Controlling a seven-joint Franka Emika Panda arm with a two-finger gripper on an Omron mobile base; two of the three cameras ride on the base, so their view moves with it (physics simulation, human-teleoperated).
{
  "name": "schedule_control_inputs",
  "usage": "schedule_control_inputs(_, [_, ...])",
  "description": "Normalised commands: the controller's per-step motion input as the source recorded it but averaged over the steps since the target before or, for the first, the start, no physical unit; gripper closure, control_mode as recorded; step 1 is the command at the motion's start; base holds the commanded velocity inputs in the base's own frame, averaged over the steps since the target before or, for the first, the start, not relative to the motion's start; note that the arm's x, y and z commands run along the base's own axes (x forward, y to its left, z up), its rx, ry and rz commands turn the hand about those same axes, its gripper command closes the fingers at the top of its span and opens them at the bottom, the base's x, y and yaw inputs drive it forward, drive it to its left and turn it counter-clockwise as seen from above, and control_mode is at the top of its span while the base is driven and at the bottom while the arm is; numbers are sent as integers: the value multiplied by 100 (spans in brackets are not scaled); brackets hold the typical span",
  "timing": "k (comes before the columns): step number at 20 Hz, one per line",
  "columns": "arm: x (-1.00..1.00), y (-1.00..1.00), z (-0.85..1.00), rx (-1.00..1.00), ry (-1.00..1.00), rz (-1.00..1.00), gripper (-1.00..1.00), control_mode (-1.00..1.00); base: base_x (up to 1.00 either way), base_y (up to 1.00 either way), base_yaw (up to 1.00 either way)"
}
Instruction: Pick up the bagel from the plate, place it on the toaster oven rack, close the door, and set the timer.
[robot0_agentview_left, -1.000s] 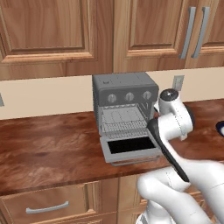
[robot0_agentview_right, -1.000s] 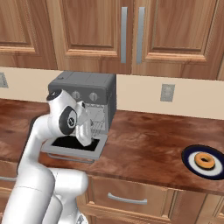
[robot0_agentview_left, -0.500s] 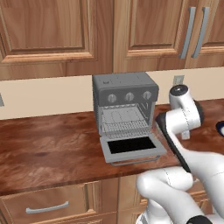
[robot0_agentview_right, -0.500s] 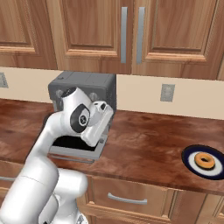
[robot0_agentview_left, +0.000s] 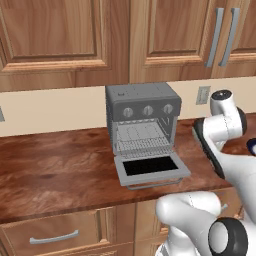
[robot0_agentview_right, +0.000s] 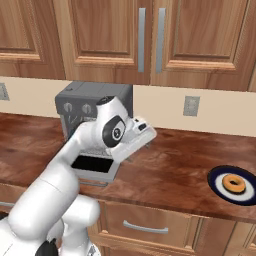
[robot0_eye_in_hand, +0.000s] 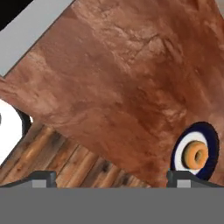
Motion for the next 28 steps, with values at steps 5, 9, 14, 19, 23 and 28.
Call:
schedule_control_inputs(5, [4,-66,0,22,-11,-41,-100,-100,0,0,0])
schedule_control_inputs(9, [10,-61,0,19,-4,-36,-100,-100,0,0,0])
schedule_control_inputs(14, [27,-43,0,4,0,-24,-100,-100,0,0,0])
schedule_control_inputs(19, [25,-44,-11,0,0,-10,-100,-100,0,0,0])
schedule_control_inputs(23, [21,-51,-31,0,0,-4,-100,-100,0,0,0])
schedule_control_inputs(28, [11,-54,-33,0,0,-2,-100,-100,0,0,0])
